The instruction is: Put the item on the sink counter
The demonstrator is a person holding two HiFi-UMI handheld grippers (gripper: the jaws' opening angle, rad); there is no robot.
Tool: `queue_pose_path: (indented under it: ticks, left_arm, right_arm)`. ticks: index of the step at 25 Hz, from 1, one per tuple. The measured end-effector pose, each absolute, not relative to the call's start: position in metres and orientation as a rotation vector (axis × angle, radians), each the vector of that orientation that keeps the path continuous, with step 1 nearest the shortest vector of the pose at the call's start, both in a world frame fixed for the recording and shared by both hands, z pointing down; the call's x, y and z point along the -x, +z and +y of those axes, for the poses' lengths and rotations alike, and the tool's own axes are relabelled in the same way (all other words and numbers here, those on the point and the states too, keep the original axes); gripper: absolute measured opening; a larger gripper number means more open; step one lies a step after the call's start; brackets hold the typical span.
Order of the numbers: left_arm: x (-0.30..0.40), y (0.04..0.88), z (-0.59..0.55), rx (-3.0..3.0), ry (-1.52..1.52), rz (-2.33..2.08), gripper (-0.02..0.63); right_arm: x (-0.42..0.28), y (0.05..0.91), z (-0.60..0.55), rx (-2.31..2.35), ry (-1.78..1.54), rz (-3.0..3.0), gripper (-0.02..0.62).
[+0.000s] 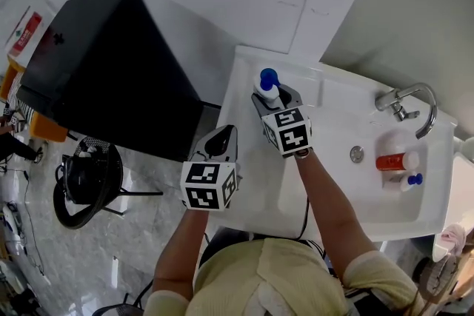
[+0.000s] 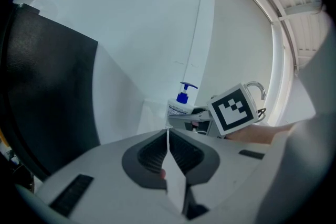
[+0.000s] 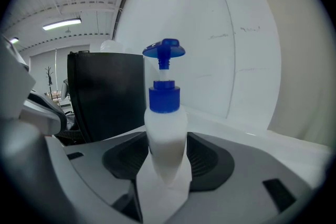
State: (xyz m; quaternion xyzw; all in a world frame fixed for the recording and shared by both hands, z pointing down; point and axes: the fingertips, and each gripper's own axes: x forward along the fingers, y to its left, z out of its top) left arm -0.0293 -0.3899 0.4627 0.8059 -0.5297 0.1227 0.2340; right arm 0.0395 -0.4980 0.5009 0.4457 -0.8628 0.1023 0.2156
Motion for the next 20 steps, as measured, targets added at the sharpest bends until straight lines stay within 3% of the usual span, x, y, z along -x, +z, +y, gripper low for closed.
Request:
queue_pose_path:
  ticks: [20]
  left_arm:
    - [0.020,0.459,-0.378,-2.273,0.345,-1.352,0.044]
  right_arm:
    - [-0.062,0.487,-0.468,-1.300,0.255,-2.332,0.224]
